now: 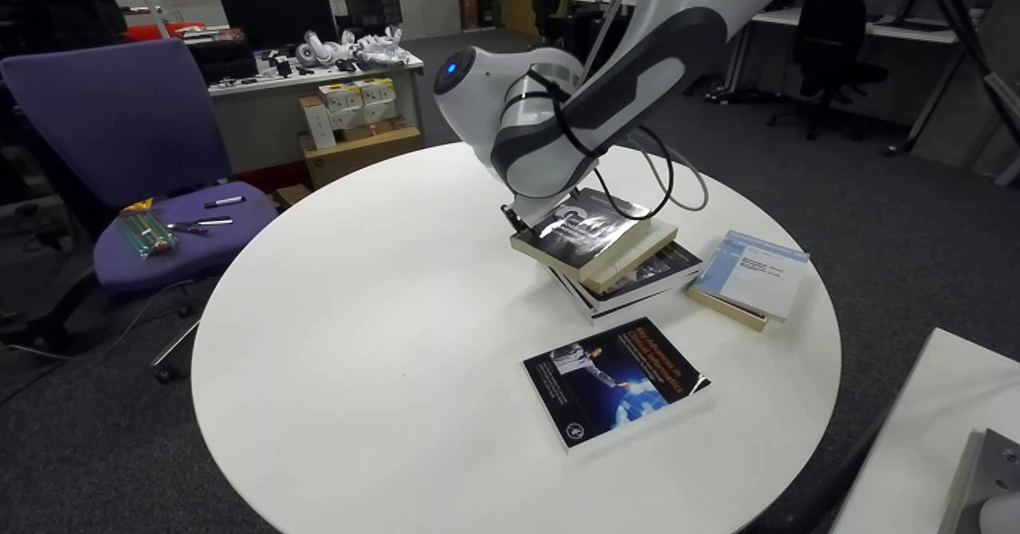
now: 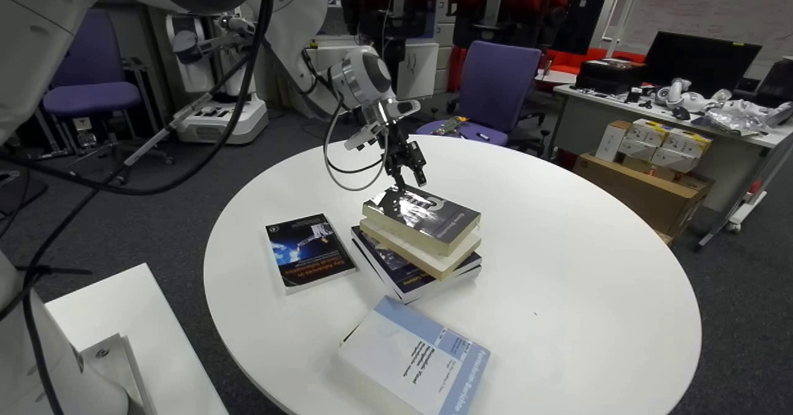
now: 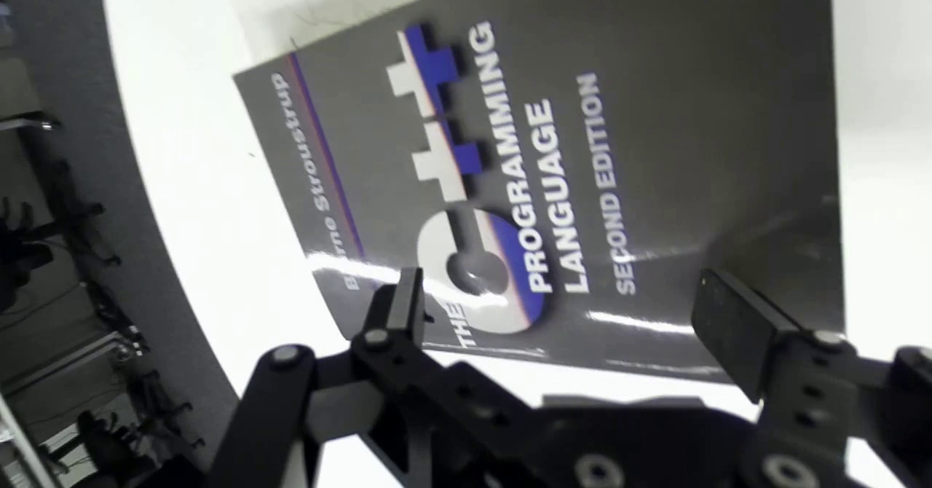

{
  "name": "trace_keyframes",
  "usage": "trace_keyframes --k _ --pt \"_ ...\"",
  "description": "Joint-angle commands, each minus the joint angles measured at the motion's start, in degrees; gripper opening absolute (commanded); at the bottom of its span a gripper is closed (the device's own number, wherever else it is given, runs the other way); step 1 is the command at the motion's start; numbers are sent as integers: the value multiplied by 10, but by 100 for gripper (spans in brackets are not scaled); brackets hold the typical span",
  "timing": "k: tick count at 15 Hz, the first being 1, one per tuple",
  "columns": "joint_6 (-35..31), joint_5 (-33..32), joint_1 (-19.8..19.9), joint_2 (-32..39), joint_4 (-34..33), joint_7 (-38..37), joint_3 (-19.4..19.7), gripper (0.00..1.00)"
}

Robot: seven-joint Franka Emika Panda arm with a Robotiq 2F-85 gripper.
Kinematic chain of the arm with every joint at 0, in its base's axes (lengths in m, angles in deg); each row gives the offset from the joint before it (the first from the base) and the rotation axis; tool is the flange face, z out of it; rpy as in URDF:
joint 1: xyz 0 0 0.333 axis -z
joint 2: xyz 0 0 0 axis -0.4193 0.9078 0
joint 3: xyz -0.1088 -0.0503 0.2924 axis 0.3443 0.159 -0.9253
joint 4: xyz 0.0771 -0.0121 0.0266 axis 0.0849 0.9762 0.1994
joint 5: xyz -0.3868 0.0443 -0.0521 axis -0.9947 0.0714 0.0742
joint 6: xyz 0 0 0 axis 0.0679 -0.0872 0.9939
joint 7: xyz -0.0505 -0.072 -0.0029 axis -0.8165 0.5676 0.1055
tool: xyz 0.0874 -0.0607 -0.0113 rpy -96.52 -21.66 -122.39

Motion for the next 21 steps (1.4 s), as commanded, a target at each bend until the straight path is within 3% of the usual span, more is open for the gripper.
trace_keyframes --k 1,6,7,8,12,13,15,18,21 --pt "-121 74 22 -40 48 59 12 100" --pt "-268 234 60 -47 71 237 13 100" --pt "-280 269 78 -48 75 284 -3 100" --pt "-282 283 120 -48 75 322 -45 100" --pt "-255 381 203 -40 67 471 -123 100" --pt "-234 432 185 -39 61 519 -98 100" --pt "-167 456 184 -41 51 554 -80 100" --pt "-60 429 155 -43 31 540 -20 100" --pt "6 407 138 -44 9 535 18 100"
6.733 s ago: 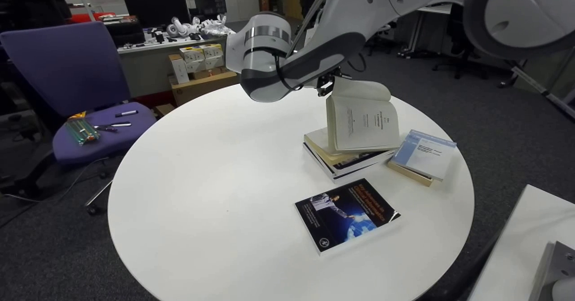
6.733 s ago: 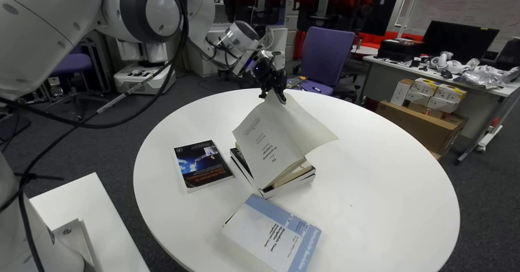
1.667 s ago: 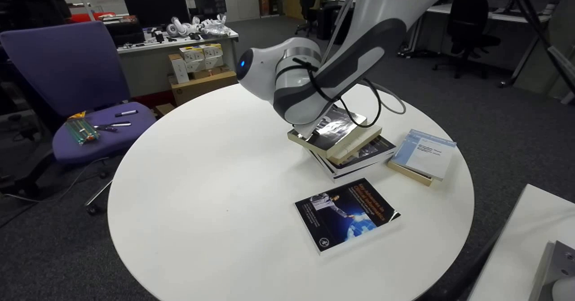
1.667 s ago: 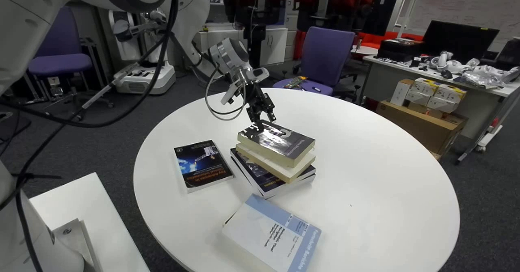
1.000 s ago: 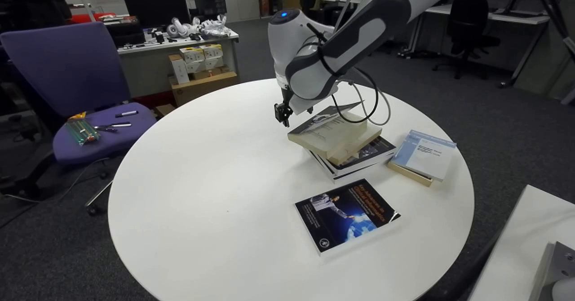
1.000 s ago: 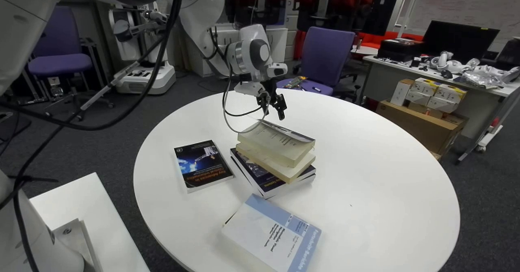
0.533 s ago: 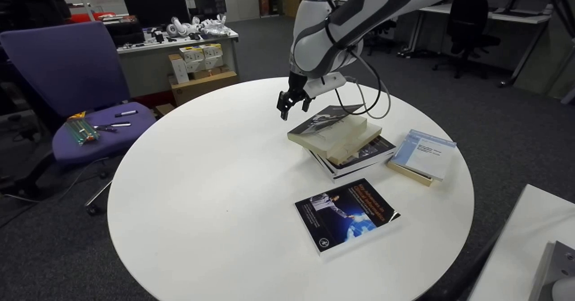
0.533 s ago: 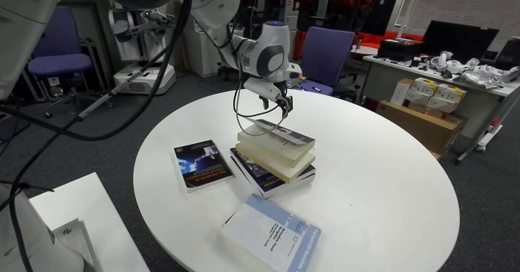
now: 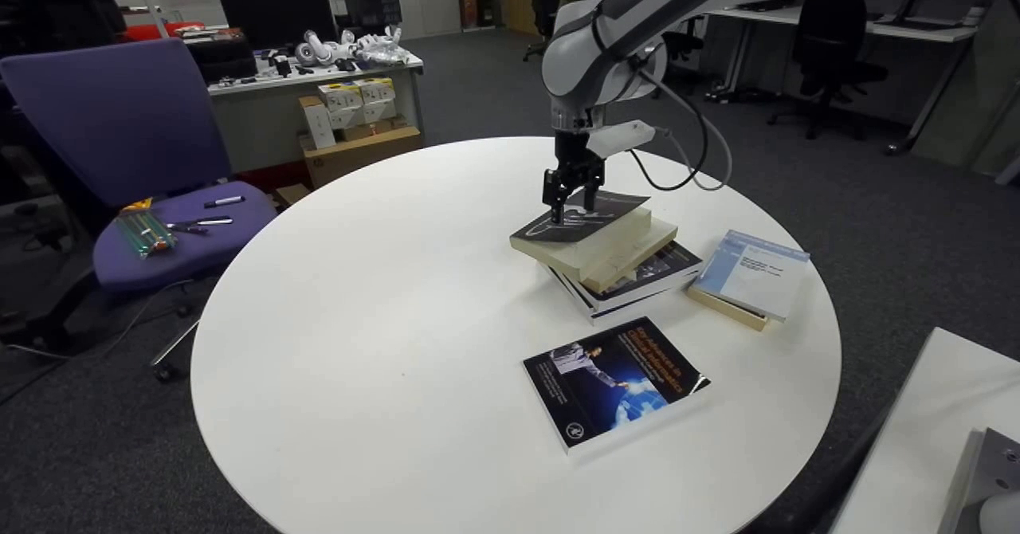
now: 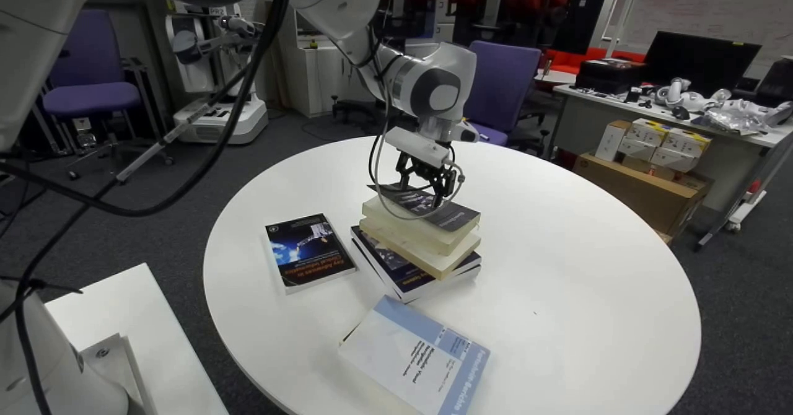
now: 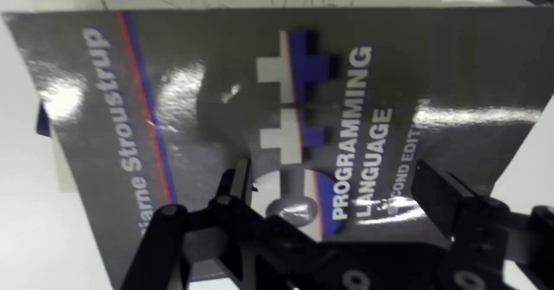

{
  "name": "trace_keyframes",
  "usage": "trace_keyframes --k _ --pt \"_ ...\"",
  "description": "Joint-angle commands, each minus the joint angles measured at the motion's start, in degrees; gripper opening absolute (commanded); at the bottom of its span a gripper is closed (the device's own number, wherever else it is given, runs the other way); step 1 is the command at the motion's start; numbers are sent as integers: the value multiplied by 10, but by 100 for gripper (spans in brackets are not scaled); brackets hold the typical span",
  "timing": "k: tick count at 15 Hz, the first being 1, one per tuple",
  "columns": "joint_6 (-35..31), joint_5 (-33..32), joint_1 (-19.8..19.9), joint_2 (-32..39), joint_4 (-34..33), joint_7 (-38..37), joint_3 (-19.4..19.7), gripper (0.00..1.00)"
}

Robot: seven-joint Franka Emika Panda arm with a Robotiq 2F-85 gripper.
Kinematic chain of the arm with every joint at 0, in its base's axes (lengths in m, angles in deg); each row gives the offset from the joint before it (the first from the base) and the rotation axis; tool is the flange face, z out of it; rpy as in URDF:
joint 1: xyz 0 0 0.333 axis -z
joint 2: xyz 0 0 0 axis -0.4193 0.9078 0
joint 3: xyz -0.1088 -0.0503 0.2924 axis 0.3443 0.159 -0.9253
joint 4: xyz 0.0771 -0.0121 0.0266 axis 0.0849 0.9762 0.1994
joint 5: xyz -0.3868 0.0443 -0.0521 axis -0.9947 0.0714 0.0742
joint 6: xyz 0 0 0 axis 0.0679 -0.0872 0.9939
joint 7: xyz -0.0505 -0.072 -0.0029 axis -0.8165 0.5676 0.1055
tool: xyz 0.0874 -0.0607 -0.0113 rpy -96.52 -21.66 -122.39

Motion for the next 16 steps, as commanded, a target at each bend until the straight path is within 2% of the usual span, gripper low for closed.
trace_keyframes --k 1,3,5,8,13,14,16 --pt "80 -22 -28 -24 -16 1 44 100" --pt "101 -39 -41 -25 -27 -8 61 100" --pt "98 -91 -69 -27 -36 -42 88 100" --pt "100 -131 -89 -17 -57 -62 102 100" --pt "96 -124 -89 3 -96 -39 91 100" --pt "79 -122 -90 -2 -70 -52 93 100" --pt "79 -122 -90 -1 -77 -51 92 100"
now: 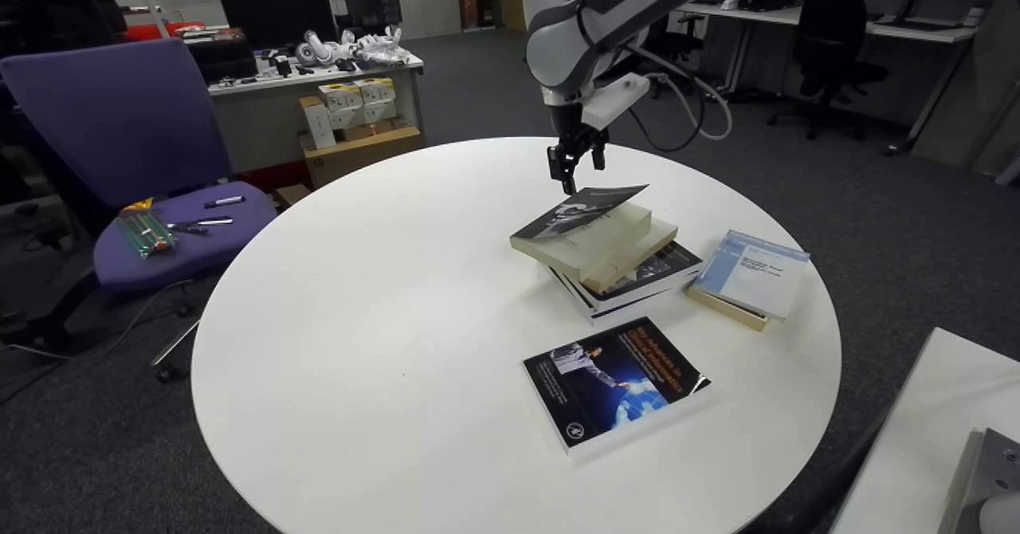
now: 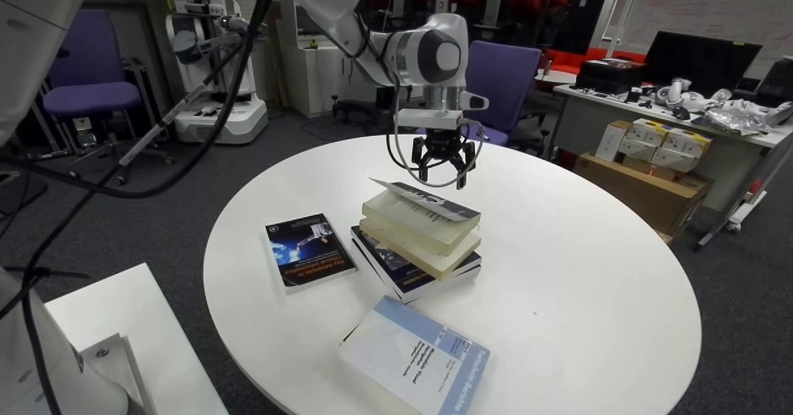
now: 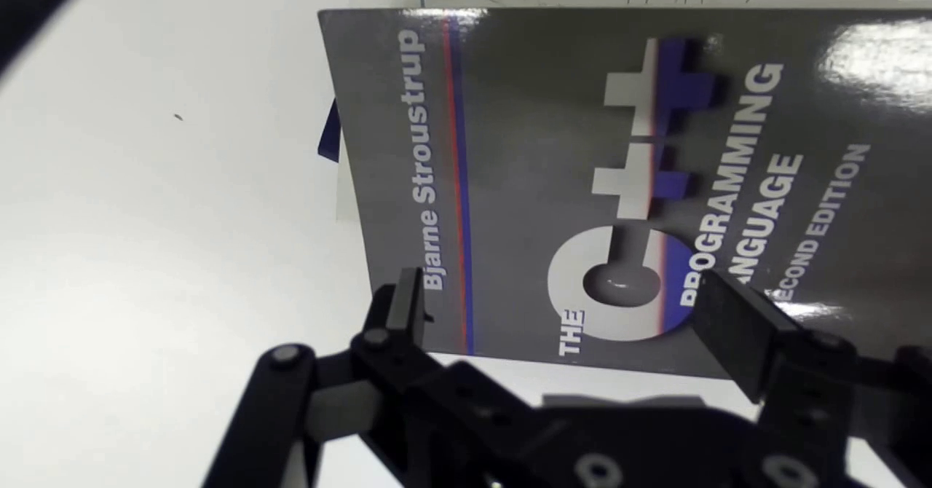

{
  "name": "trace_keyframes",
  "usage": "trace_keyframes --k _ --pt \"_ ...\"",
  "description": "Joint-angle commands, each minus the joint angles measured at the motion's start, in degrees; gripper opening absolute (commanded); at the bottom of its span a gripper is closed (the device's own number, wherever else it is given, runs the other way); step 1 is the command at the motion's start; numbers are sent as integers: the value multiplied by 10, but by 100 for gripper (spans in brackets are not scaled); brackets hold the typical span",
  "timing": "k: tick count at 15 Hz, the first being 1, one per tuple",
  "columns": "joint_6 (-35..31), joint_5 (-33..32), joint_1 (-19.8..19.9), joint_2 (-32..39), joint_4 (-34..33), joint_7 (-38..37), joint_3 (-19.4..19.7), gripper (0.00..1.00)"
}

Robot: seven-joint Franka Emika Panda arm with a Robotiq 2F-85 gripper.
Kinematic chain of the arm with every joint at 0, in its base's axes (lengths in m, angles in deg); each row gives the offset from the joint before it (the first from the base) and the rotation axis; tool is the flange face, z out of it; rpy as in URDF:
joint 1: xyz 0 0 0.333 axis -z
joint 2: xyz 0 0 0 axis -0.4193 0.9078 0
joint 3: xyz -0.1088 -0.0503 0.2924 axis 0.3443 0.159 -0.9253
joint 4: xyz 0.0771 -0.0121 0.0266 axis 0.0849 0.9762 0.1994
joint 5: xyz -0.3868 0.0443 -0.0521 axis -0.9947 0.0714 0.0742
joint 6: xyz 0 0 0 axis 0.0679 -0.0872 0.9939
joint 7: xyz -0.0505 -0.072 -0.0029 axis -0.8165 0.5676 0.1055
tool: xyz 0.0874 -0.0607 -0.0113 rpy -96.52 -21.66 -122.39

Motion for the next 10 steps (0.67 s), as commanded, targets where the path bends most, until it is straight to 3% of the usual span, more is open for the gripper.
trace_keyframes --k 1,10 --pt "1 0 0 0 -2 0 0 100" --pt "-3 -2 -2 19 -25 -17 6 100"
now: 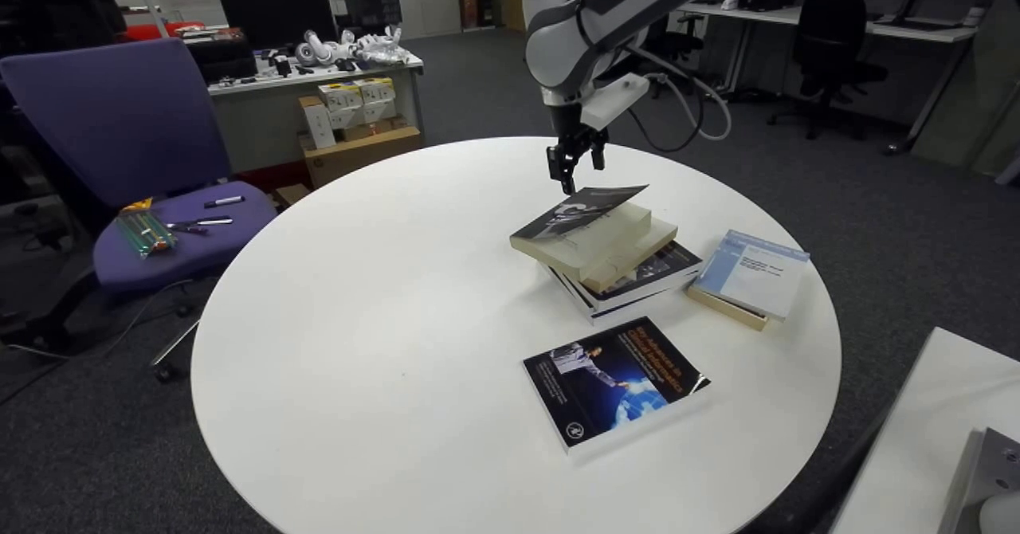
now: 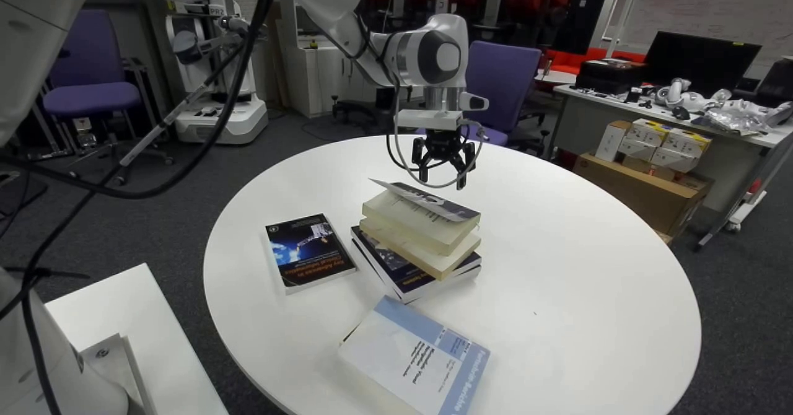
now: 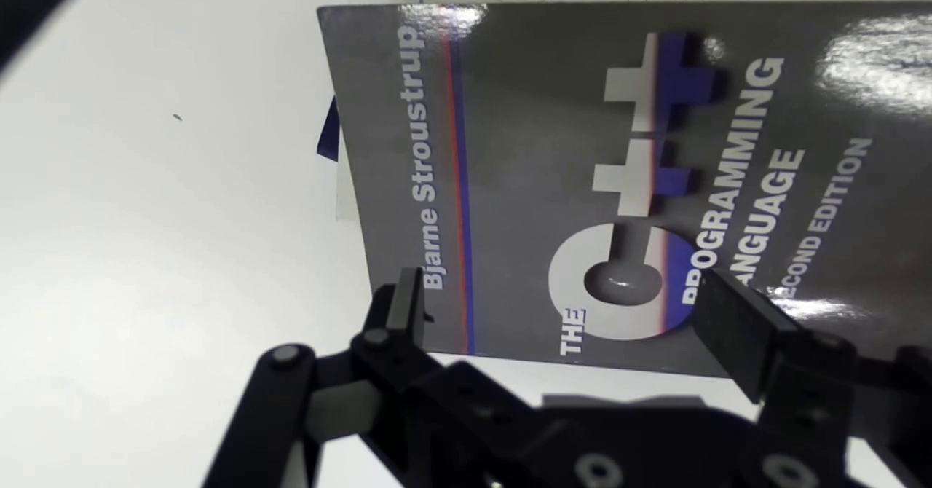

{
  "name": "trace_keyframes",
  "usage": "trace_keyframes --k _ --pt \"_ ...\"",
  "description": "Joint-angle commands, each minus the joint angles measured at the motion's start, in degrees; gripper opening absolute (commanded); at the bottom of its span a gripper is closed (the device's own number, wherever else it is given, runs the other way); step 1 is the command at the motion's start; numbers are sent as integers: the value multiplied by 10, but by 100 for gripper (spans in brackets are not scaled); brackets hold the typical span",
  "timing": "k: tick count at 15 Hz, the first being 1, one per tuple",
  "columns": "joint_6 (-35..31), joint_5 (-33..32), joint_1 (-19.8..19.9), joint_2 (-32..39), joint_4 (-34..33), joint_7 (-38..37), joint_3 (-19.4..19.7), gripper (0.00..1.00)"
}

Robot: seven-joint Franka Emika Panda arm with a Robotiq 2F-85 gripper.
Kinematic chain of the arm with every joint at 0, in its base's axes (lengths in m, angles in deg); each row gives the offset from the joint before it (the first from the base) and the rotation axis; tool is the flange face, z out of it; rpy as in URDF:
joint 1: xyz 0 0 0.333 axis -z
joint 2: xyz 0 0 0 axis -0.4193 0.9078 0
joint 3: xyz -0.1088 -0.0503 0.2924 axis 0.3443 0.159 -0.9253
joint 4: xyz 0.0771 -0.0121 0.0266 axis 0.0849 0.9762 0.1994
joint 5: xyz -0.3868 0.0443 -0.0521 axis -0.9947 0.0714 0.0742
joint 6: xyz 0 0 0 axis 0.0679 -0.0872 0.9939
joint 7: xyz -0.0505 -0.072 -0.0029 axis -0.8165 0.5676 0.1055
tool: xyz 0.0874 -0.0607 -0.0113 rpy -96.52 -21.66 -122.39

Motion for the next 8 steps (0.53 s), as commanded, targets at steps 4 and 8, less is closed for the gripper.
trace_keyframes --k 4,8 --pt "7 1 2 83 -105 -45 19 100" --pt "22 11 9 146 -191 -53 27 100"
